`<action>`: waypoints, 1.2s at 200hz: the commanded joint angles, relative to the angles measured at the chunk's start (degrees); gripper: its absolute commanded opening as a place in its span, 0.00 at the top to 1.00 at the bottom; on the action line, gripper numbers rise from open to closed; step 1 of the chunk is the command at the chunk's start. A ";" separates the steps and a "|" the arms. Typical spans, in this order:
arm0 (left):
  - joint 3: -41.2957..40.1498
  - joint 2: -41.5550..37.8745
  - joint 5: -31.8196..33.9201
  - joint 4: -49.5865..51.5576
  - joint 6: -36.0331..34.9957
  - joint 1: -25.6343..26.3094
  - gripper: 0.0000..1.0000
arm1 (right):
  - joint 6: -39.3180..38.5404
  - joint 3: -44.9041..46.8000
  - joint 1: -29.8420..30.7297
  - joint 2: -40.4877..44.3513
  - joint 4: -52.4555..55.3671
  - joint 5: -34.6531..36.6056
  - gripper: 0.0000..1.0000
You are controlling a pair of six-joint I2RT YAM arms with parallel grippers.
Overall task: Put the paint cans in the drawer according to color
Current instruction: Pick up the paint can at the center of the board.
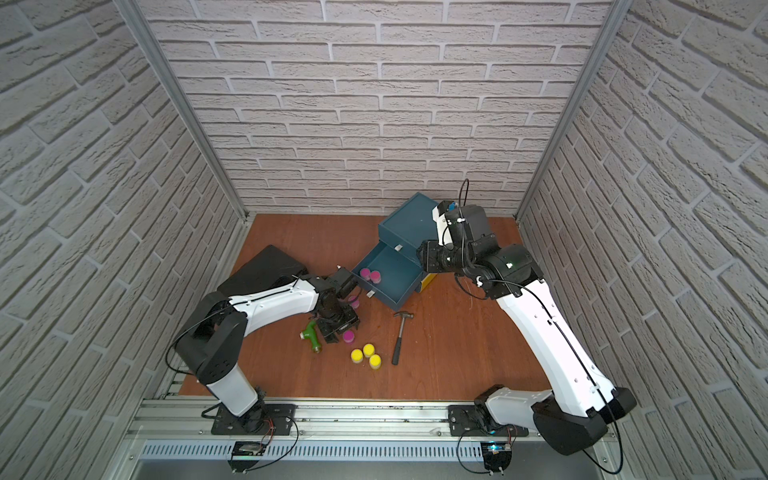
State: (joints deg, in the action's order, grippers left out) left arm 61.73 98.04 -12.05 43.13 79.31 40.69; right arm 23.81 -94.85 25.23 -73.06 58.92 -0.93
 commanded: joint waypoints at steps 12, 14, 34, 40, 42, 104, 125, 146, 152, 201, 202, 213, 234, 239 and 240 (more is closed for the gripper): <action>-1.37 -0.11 0.70 0.46 0.97 0.45 0.41 | 0.56 0.63 -0.17 1.25 -1.69 -0.30 0.52; -1.51 -0.19 0.76 0.48 0.97 0.45 0.41 | 0.58 0.63 -0.18 1.25 -1.70 -0.28 0.52; -1.79 -0.40 0.54 0.54 1.04 0.41 0.44 | 0.65 0.93 -0.18 1.26 -1.95 -0.36 0.52; -1.88 -0.45 0.59 0.58 1.04 0.44 0.45 | 0.75 0.98 -0.19 1.30 -2.04 -0.34 0.52; -1.95 -0.52 0.55 0.56 1.03 0.45 0.45 | 0.78 1.02 -0.16 1.26 -2.00 -0.38 0.52; -1.62 -1.45 1.96 1.03 1.62 0.44 0.62 | 0.82 1.25 -0.18 1.32 -2.14 -0.46 0.52; -0.98 -2.84 3.05 2.46 1.80 0.41 0.64 | 0.79 1.25 -0.21 1.41 -2.13 -0.38 0.52; 1.78 -5.12 5.27 6.36 1.41 0.25 0.64 | 0.70 1.01 -0.16 1.38 -2.05 -0.26 0.52; 3.39 -5.83 6.25 8.16 0.99 0.19 0.65 | 0.71 0.93 -0.14 1.38 -2.04 -0.25 0.52; 23.44 -6.65 11.95 18.84 -3.27 -1.33 0.65 | 0.77 0.65 -0.19 1.44 -2.39 0.23 0.52; 23.96 -6.47 12.00 19.01 -3.41 -1.41 0.65 | 0.78 0.64 -0.19 1.43 -2.39 0.23 0.52; 29.81 -4.01 12.50 20.63 -4.83 -1.50 0.65 | 0.82 0.48 -0.19 1.51 -2.49 0.45 0.52; 40.71 2.31 11.03 21.55 -6.17 -1.35 0.65 | 0.95 0.37 -0.17 1.70 -2.66 0.75 0.52; 42.74 3.95 10.41 21.31 -6.23 -1.32 0.65 | 0.97 0.39 -0.17 1.78 -2.65 0.79 0.52; 43.19 4.29 10.27 21.21 -6.21 -1.32 0.65 | 1.01 0.38 -0.18 1.82 -2.66 0.77 0.52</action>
State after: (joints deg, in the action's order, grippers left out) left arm 96.99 95.44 -1.78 60.69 75.96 39.55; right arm 24.23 -94.17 25.23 -72.95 58.74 -1.02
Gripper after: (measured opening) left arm 0.392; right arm 0.478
